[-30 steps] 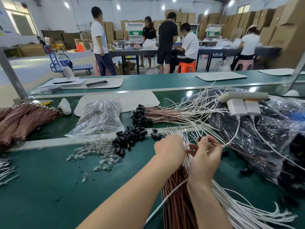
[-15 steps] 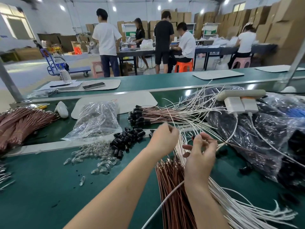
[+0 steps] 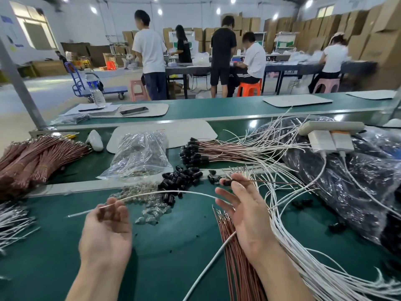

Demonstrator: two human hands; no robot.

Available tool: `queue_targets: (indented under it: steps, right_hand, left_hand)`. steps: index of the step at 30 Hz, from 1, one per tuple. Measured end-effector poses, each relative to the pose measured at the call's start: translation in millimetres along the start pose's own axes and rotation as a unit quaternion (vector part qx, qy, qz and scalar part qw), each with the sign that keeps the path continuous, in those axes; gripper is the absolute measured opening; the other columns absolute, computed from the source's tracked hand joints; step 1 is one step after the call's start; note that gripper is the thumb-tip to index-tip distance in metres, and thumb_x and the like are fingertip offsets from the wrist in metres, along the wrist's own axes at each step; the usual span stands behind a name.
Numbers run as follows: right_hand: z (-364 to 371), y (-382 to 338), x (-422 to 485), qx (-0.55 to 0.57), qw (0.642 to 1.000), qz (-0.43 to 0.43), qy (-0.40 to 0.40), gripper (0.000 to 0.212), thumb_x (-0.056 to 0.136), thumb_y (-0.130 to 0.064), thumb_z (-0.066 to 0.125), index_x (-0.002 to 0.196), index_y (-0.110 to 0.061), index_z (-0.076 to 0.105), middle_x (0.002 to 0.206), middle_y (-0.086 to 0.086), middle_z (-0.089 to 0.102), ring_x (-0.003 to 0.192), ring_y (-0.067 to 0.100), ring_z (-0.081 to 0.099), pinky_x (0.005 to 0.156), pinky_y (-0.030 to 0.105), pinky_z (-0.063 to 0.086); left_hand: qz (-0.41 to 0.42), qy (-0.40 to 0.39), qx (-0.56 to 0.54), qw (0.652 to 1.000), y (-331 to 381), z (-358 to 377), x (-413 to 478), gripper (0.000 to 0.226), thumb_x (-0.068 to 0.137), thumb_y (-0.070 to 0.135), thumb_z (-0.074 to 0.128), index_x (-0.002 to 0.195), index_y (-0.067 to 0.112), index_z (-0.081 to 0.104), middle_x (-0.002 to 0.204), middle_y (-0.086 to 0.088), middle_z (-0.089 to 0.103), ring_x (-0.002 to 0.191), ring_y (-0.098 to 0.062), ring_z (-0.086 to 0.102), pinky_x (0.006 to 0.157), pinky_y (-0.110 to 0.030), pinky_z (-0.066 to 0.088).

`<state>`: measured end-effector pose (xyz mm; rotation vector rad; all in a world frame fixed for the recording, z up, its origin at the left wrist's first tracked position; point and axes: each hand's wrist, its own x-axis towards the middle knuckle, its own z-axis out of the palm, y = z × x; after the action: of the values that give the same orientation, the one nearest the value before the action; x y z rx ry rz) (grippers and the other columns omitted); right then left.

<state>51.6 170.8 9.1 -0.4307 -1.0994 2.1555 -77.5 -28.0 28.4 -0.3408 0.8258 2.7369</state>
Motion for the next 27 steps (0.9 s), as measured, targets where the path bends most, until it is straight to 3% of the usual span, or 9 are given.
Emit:
queue_targets:
  steps: [7,13,18,21,24,27]
  right_hand:
    - [2,6,-3,-0.01,0.996,0.082,-0.032,0.026,0.083,-0.016,0.065,0.108,-0.016,0.07,0.115,0.013,0.073,0.112,0.03,0.069,0.102,0.049,0.051]
    - [2,8,-2,0.002,0.996,0.087,-0.018,0.02,0.095,-0.007,0.057,0.113,-0.011,0.067,0.114,0.017,0.074,0.112,0.029,0.07,0.1,0.04,0.05]
    - [7,11,-3,-0.002,0.997,0.07,-0.027,0.02,0.1,-0.002,0.051,0.112,-0.009,0.065,0.112,0.016,0.075,0.109,0.026,0.071,0.095,0.032,0.055]
    - [13,17,-5,0.0,0.997,0.06,-0.039,0.019,0.092,-0.007,0.058,0.11,-0.01,0.066,0.111,0.017,0.074,0.107,0.025,0.072,0.087,0.026,0.057]
    - [18,21,-10,-0.004,0.996,0.056,-0.075,0.021,0.085,-0.016,0.064,0.104,-0.013,0.072,0.108,0.017,0.074,0.103,0.026,0.071,0.084,0.026,0.057]
    - [18,20,-13,-0.01,0.993,0.063,-0.102,0.018,0.089,-0.016,0.063,0.101,-0.019,0.076,0.108,0.017,0.073,0.103,0.03,0.072,0.084,0.031,0.058]
  left_hand:
    - [-0.023,-0.01,0.055,0.998,-13,-11,3,0.024,0.106,0.021,0.042,0.084,0.019,0.052,0.067,0.007,0.057,0.049,-0.005,0.051,0.046,-0.016,0.046]
    - [0.002,-0.005,0.105,0.994,-9,-15,12,0.017,0.104,0.025,0.048,0.089,0.023,0.053,0.059,0.009,0.04,0.043,-0.006,0.032,0.039,-0.017,0.033]
    - [0.008,-0.066,0.2,0.978,-23,-8,4,0.027,0.1,0.042,0.055,0.103,0.02,0.07,0.08,0.002,0.074,0.049,-0.008,0.054,0.049,-0.023,0.053]
    - [-0.025,-0.165,0.319,0.933,-51,-1,-14,0.02,0.091,0.036,0.067,0.103,0.021,0.073,0.086,-0.002,0.076,0.057,-0.013,0.063,0.053,-0.026,0.055]
    - [0.012,-0.283,0.392,0.875,-68,-5,-31,0.022,0.08,0.034,0.072,0.099,0.026,0.076,0.091,-0.005,0.075,0.074,-0.019,0.071,0.062,-0.027,0.058]
    - [0.058,-0.264,0.392,0.879,-70,-8,-31,0.018,0.078,0.026,0.073,0.094,0.021,0.078,0.095,-0.01,0.077,0.086,-0.021,0.074,0.069,-0.024,0.059]
